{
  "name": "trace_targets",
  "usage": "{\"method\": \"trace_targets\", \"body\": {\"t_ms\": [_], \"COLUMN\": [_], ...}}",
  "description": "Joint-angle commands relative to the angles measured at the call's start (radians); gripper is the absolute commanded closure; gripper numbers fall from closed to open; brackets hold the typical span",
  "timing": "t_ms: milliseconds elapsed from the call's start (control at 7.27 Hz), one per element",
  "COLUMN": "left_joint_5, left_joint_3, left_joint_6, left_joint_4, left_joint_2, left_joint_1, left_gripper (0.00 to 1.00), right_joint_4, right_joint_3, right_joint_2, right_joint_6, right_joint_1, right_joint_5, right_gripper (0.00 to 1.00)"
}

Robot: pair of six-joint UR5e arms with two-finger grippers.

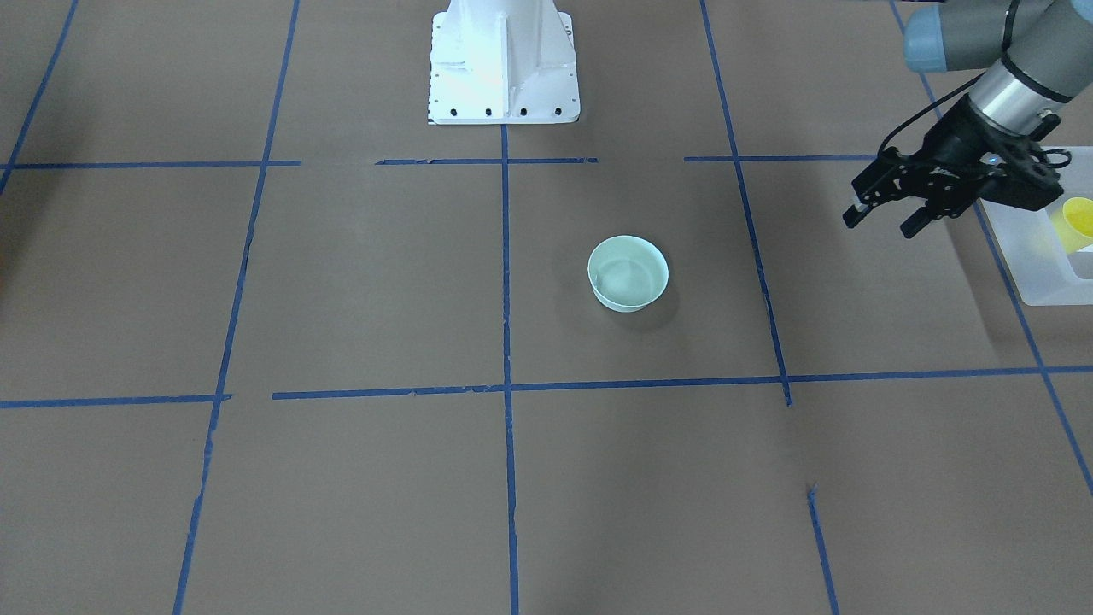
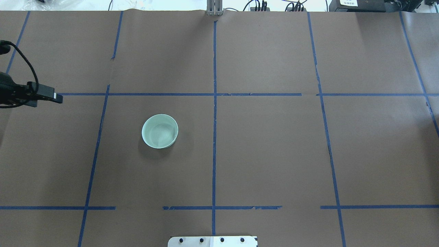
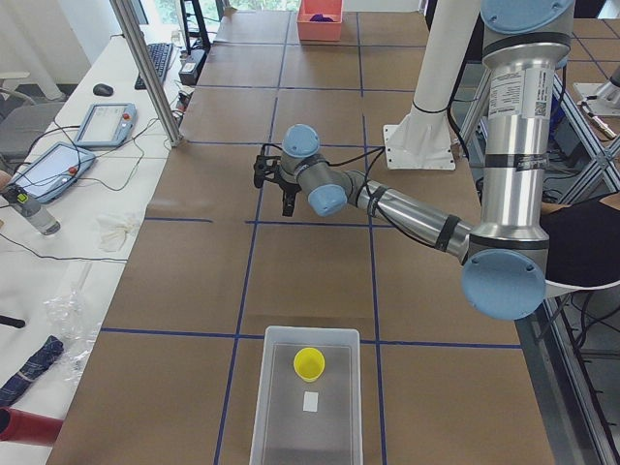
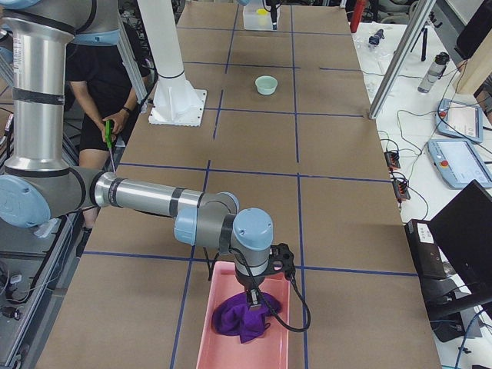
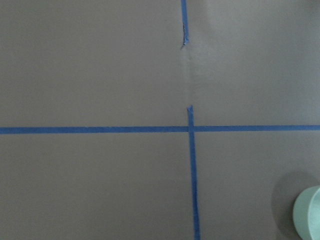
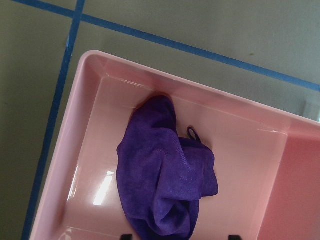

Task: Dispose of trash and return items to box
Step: 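Reach the left gripper to the pale green bowl rim and grasp it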

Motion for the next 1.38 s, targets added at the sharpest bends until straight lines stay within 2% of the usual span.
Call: {"method": "trace_targets", "body": {"t_ms": [0, 275, 412, 550, 688, 962, 1100, 1238], "left_joint_5": [0.094, 0.239, 0.334, 0.420, 0.439, 0.440, 0.438, 0.436], "left_joint_3": [0.008, 0.014, 0.034, 0.085, 0.134, 0.160, 0.174, 0.185], "left_joint_6": [-0.223, -0.293, -0.343, -0.350, -0.368, -0.370, -0.370, -0.368], "left_joint_4": [0.012, 0.148, 0.227, 0.248, 0.245, 0.243, 0.242, 0.242], "left_joint_2": [-0.129, -0.243, -0.292, -0.317, -0.328, -0.331, -0.332, -0.334], "left_joint_1": [0.156, 0.279, 0.359, 0.411, 0.438, 0.441, 0.443, 0.443], "left_gripper": [0.00, 0.00, 0.00, 0.00, 0.01, 0.07, 0.16, 0.29], "right_joint_4": [0.004, 0.004, 0.002, 0.002, 0.004, 0.004, 0.004, 0.004], "right_joint_3": [0.028, 0.083, 0.102, 0.102, 0.104, 0.125, 0.133, 0.134], "right_joint_2": [0.003, 0.003, 0.003, 0.006, 0.014, 0.023, 0.023, 0.023], "right_joint_6": [0.164, 0.205, 0.208, 0.228, 0.269, 0.381, 0.381, 0.381], "right_joint_1": [0.001, -0.001, -0.003, -0.015, -0.032, -0.078, -0.082, -0.085], "right_joint_5": [0.111, 0.125, 0.128, 0.131, 0.131, 0.183, 0.186, 0.188], "right_gripper": [0.00, 0.00, 0.00, 0.00, 0.00, 0.00, 0.00, 0.00]}}
